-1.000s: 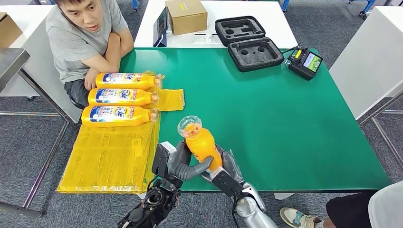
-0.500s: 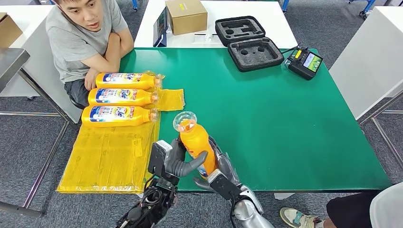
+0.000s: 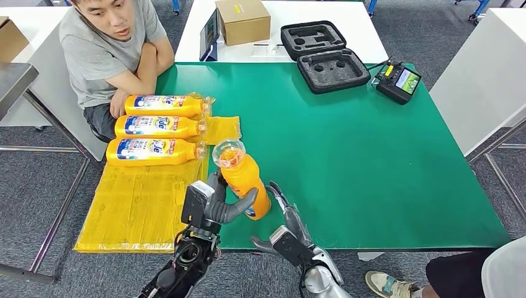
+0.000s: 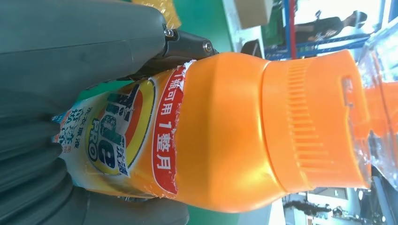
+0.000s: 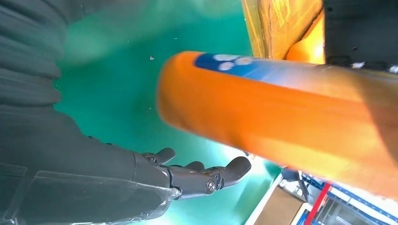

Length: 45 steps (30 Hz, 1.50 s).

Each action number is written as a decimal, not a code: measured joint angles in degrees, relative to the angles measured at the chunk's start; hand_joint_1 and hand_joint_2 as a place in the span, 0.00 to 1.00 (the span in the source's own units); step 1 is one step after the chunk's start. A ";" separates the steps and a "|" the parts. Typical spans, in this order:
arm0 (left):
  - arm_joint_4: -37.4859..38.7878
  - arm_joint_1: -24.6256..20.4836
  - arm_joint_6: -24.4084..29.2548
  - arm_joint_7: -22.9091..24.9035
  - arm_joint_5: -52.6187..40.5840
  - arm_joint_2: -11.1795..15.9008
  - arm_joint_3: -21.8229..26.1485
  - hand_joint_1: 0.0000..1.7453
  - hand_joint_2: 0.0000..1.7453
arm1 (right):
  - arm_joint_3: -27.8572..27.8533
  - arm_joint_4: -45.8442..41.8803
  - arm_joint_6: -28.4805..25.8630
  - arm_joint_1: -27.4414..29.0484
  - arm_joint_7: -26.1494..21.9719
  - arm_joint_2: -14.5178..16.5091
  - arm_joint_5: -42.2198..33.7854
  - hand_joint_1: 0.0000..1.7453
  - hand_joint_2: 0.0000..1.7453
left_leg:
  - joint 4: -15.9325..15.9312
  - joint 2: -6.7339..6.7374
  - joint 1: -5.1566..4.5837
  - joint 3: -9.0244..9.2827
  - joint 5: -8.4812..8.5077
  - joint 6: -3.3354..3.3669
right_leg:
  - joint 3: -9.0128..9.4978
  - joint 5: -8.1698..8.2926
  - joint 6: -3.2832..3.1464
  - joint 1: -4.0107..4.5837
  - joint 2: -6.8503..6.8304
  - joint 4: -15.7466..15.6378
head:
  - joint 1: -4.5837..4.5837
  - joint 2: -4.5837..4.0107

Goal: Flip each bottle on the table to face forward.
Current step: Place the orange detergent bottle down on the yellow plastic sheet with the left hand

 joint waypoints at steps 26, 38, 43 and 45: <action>-10.74 4.26 12.49 3.04 -38.18 10.31 8.73 0.92 1.00 | -4.92 -2.51 1.91 2.65 -1.39 0.46 -0.29 0.00 1.00 | 0.00 0.01 0.03 -0.02 0.01 -0.02 | -0.03 -0.01 -0.02 0.02 0.00 0.01 | 0.01 0.00; -16.24 5.99 10.27 10.90 -54.24 14.88 10.93 0.77 1.00 | -5.29 -1.39 2.68 2.18 -1.63 0.67 -1.15 0.00 1.00 | -0.01 0.00 0.05 -0.04 0.03 -0.06 | -0.04 -0.02 -0.02 0.02 0.00 0.02 | 0.02 0.00; -18.86 7.07 4.67 16.45 -65.51 19.03 11.41 0.91 1.00 | -5.29 -0.40 3.04 1.43 -1.66 0.68 -2.63 0.00 1.00 | -0.02 0.01 0.08 -0.04 0.04 -0.07 | -0.06 -0.02 -0.03 0.05 0.01 0.02 | 0.01 0.00; -19.90 7.87 3.10 17.57 -67.76 20.62 11.61 0.97 1.00 | -5.29 -0.08 3.26 1.31 -1.66 0.69 -3.06 0.00 1.00 | -0.02 0.02 0.09 -0.04 0.04 -0.07 | -0.06 -0.02 -0.03 0.06 0.01 0.03 | 0.01 0.00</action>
